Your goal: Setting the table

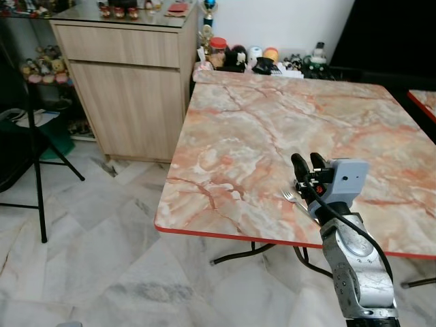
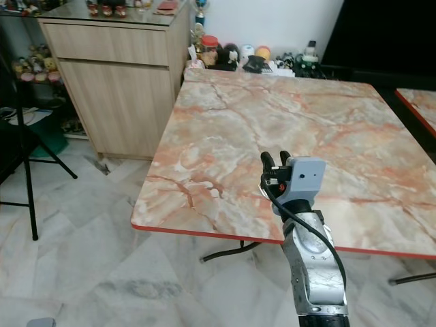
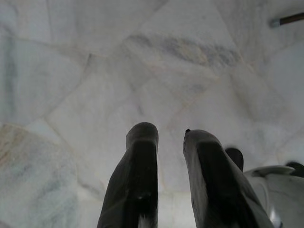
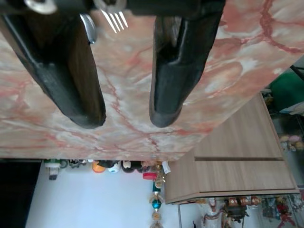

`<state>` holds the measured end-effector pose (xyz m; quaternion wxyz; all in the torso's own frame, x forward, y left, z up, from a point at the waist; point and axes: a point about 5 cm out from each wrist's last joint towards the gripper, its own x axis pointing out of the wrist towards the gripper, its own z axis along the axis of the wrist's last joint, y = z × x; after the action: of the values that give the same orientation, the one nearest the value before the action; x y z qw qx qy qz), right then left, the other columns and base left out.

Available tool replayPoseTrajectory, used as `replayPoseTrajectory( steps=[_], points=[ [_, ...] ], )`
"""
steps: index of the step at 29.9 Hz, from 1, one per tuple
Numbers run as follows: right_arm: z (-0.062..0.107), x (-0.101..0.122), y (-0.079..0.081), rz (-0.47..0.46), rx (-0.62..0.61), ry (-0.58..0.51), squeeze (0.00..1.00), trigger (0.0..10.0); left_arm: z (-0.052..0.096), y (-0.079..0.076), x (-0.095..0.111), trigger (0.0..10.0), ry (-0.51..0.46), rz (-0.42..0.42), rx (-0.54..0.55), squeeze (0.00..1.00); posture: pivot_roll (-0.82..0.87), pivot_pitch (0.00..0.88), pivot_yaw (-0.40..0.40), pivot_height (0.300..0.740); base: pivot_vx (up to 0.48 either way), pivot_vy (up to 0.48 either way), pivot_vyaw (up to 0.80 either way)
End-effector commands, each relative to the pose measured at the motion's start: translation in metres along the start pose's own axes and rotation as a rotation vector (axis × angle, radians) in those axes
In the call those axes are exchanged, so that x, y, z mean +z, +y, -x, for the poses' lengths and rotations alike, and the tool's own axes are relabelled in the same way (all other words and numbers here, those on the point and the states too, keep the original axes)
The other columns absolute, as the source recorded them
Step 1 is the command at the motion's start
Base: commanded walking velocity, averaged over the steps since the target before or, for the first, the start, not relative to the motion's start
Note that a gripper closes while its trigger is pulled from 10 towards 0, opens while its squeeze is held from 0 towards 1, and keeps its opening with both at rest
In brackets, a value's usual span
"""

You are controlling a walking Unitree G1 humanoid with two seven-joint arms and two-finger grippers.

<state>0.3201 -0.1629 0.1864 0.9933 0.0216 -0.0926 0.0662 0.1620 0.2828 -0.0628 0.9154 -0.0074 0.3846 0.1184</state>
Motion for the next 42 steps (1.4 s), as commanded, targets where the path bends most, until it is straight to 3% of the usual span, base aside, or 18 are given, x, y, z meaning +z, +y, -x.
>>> replayPoseTrajectory(
  steps=[1, 4, 21, 25, 29, 30, 31, 32, 33, 35, 36, 37, 38, 42],
  points=[
    [0.002, -0.002, 0.0, -0.004, 0.0, 0.006, 0.0, 10.0, 0.002, -0.001, -0.009, 10.0, 0.033, -0.015, -0.007, 0.0, 0.07, 0.113, -0.023, 0.74, 0.0, -0.48, 0.0],
    [0.002, -0.003, -0.001, -0.002, 0.0, 0.013, 0.0, 10.0, 0.002, -0.002, -0.01, 10.0, 0.033, -0.016, -0.007, 0.0, 0.07, 0.113, -0.023, 0.74, 0.0, -0.48, 0.0],
    [0.004, -0.013, -0.002, 0.012, 0.006, 0.065, 0.0, 10.0, 0.003, -0.002, -0.011, 10.0, 0.037, -0.009, -0.002, 0.0, 0.07, 0.113, -0.025, 0.74, 0.0, 0.0, 0.0],
    [0.004, -0.028, -0.007, 0.086, -0.018, 0.194, 0.0, 10.0, 0.003, -0.002, -0.011, 10.0, 0.037, -0.009, -0.003, 0.0, 0.07, 0.113, -0.025, 0.74, 0.0, 0.0, 0.0],
    [0.01, -0.053, -0.017, 0.09, -0.032, 0.366, 0.0, 10.0, 0.003, -0.003, -0.011, 10.0, 0.039, -0.009, -0.008, 0.0, 0.07, 0.11, -0.024, 0.74, 0.0, 0.0, 0.0],
    [0.01, -0.053, -0.017, 0.09, -0.032, 0.366, 0.0, 10.0, 0.003, -0.003, -0.011, 10.0, 0.039, -0.009, -0.008, 0.0, 0.07, 0.11, -0.024, 0.74, 0.0, 0.0, 0.0],
    [0.011, -0.056, -0.018, 0.096, -0.026, 0.382, 0.51, 10.0, 0.003, -0.003, -0.011, 10.0, 0.04, -0.009, -0.008, 0.0, 0.07, 0.109, -0.024, 0.74, 0.0, 0.0, 0.0],
    [0.011, -0.058, -0.018, 0.096, -0.018, 0.394, 0.51, 10.0, 0.003, -0.003, -0.011, 10.0, 0.041, -0.011, -0.01, 0.0, 0.07, 0.106, -0.024, 0.74, 0.0, 0.0, 0.0],
    [0.011, -0.057, -0.018, 0.091, -0.008, 0.393, 1.0, 10.0, 0.003, -0.003, -0.012, 10.0, 0.042, -0.013, -0.012, 0.0, 0.07, 0.105, -0.023, 0.74, 0.0, 0.0, 0.0],
    [0.009, -0.055, -0.018, 0.092, -0.003, 0.375, 1.0, 10.0, 0.003, -0.003, -0.012, 10.0, 0.043, -0.017, -0.015, 0.0, 0.07, 0.102, -0.022, 0.74, 0.0, 0.0, 0.0],
    [0.006, -0.051, -0.017, 0.097, -0.007, 0.345, 0.66, 10.0, 0.003, -0.003, -0.012, 10.0, 0.044, -0.022, -0.018, 0.0, 0.07, 0.1, -0.022, 0.74, 0.0, 0.0, 0.0],
    [0.005, -0.05, -0.017, 0.097, -0.007, 0.336, 0.66, 10.0, 0.003, -0.003, -0.012, 10.0, 0.044, -0.023, -0.018, 0.0, 0.07, 0.1, -0.022, 0.74, 0.0, 0.0, 0.0],
    [0.004, -0.048, -0.016, 0.097, -0.004, 0.329, 0.0, 10.0, 0.003, -0.003, -0.012, 10.0, 0.044, -0.023, -0.019, 0.0, 0.07, 0.1, -0.022, 0.74, 0.0, 0.0, 0.0],
    [0.003, -0.046, -0.013, 0.094, 0.003, 0.31, 0.0, 10.0, 0.003, -0.003, -0.011, 10.0, 0.043, -0.025, -0.021, 0.0, 0.07, 0.102, -0.021, 0.74, 0.0, 0.0, 0.0]
  ],
)
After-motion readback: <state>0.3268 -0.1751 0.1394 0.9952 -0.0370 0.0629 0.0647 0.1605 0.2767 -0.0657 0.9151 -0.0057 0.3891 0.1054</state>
